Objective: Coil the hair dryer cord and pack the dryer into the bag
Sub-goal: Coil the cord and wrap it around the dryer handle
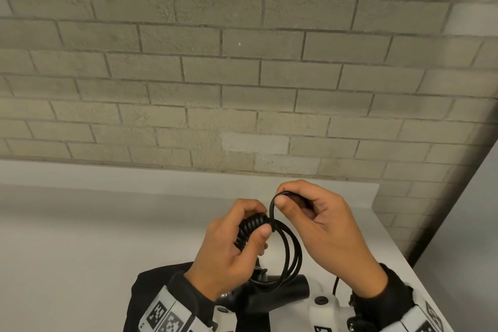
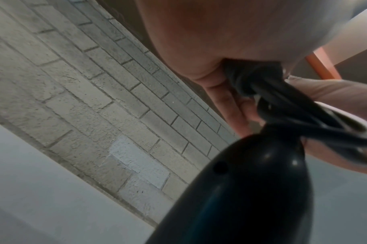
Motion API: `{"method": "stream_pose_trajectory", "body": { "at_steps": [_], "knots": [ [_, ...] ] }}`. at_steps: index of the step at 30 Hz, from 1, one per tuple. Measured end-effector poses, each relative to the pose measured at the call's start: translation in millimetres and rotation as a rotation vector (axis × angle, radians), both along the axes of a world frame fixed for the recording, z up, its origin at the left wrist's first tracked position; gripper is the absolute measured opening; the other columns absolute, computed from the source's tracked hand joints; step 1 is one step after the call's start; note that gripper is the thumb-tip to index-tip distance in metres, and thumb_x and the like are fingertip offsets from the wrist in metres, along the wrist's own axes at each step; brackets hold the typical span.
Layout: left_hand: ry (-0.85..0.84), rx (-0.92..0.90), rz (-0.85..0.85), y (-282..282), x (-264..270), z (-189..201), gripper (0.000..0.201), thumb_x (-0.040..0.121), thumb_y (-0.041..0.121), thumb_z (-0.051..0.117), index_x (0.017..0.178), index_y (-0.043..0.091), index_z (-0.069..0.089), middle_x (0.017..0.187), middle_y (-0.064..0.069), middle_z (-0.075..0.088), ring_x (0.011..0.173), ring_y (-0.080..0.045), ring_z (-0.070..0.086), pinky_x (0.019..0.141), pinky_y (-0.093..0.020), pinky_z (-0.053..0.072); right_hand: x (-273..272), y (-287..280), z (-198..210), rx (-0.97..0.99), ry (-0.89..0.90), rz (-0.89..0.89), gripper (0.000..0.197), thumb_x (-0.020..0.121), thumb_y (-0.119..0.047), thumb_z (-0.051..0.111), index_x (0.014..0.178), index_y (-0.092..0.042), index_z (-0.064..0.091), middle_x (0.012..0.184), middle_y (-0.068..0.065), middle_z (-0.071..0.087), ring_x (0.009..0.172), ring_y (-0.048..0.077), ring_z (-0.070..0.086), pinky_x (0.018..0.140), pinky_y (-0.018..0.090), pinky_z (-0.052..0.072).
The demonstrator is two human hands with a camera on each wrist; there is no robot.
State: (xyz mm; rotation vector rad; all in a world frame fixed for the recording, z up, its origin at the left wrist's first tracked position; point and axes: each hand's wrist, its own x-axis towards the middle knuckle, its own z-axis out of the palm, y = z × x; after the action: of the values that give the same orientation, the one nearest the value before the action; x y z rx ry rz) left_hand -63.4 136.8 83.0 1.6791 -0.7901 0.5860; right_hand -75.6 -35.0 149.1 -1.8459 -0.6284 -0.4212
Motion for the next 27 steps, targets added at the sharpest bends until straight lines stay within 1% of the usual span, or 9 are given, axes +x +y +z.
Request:
{"method": "stream_pose_trajectory", "body": {
  "at_steps": [3,5,9,13,15,19,23,25,27],
  "knots": [
    [-0.076,0.041,0.027,-0.5,-0.3,2.5,0.035,0.086,0.043,0.069,0.110,0.021,0.054,0.084,0.013,0.063,0.062,-0.009,0.066,0.059,-0.027,0.058,3.0,5.8,-0.9,0.034,0.024,0.019,0.008,0.089,-0.027,0.063,0.089,-0.023,0.070,0.076,-0.005,0.065,0.067,0.013,0.058,0.062,0.024,0.050],
    [-0.078,0.041,0.045,-1.6,0.4,3.7,0.039,0.083,0.041,0.074,0.108,0.019,0.055,0.083,0.010,0.065,0.062,-0.011,0.067,0.058,-0.030,0.057,5.2,8.3,-2.6,0.044,0.042,0.021,0.008,0.090,-0.024,0.063,0.089,-0.020,0.070,0.075,-0.008,0.065,0.067,0.007,0.058,0.062,0.018,0.047],
    [-0.125,0.045,0.093,-3.6,0.6,3.2,0.026,0.090,0.043,0.065,0.102,0.022,0.054,0.078,0.007,0.064,0.064,-0.011,0.065,0.057,-0.031,0.055,10.1,8.6,-9.1,0.078,0.091,0.000,0.011,0.090,-0.025,0.062,0.089,-0.019,0.072,0.080,-0.006,0.069,0.075,0.010,0.063,0.071,0.019,0.051],
    [-0.134,0.064,0.120,-4.4,-0.5,3.9,0.025,0.094,0.048,0.057,0.103,0.025,0.052,0.082,0.009,0.064,0.063,-0.010,0.065,0.054,-0.031,0.053,10.0,8.0,-19.1,0.152,0.208,-0.038,0.021,0.089,-0.036,0.058,0.089,-0.023,0.075,0.070,-0.007,0.067,0.062,0.006,0.060,0.060,0.021,0.050],
    [-0.124,0.057,0.122,-5.3,-2.2,4.4,0.026,0.094,0.049,0.056,0.109,0.028,0.051,0.089,0.013,0.066,0.069,-0.007,0.067,0.059,-0.025,0.056,7.9,7.9,-24.5,0.170,0.267,-0.027,0.025,0.091,-0.037,0.055,0.089,-0.024,0.076,0.068,-0.001,0.066,0.058,0.015,0.057,0.054,0.026,0.048],
    [-0.049,0.031,0.144,-5.9,-4.4,5.0,0.041,0.092,0.047,0.059,0.128,0.042,0.040,0.112,0.019,0.068,0.093,-0.002,0.070,0.080,-0.015,0.054,2.2,7.4,-31.6,0.250,0.361,-0.021,0.016,0.094,-0.030,0.053,0.097,-0.025,0.069,0.077,0.005,0.073,0.064,0.018,0.063,0.059,0.025,0.051],
    [-0.090,0.046,0.172,-4.5,-4.0,3.2,0.035,0.095,0.039,0.057,0.128,0.029,0.052,0.112,0.013,0.068,0.099,-0.003,0.068,0.084,-0.015,0.053,-7.1,4.8,-36.8,0.306,0.397,-0.015,0.015,0.095,-0.027,0.053,0.089,-0.018,0.065,0.066,0.007,0.064,0.050,0.017,0.047,0.045,0.024,0.039],
    [-0.090,0.020,0.181,-5.3,-4.2,2.2,0.031,0.095,0.033,0.057,0.124,0.024,0.057,0.107,0.011,0.069,0.097,-0.007,0.069,0.083,-0.016,0.053,-12.3,2.5,-40.4,0.311,0.404,0.023,0.023,0.092,-0.040,0.054,0.092,-0.023,0.069,0.073,0.013,0.064,0.055,0.015,0.051,0.049,0.028,0.040],
    [-0.061,-0.027,0.175,-6.4,-4.4,1.8,0.028,0.094,0.027,0.058,0.121,0.021,0.060,0.105,0.009,0.070,0.095,-0.009,0.069,0.082,-0.017,0.053,-16.8,1.4,-44.9,0.283,0.421,0.111,0.028,0.085,-0.047,0.063,0.100,-0.025,0.069,0.082,0.005,0.067,0.064,0.013,0.058,0.058,0.025,0.047]
  ]
}}
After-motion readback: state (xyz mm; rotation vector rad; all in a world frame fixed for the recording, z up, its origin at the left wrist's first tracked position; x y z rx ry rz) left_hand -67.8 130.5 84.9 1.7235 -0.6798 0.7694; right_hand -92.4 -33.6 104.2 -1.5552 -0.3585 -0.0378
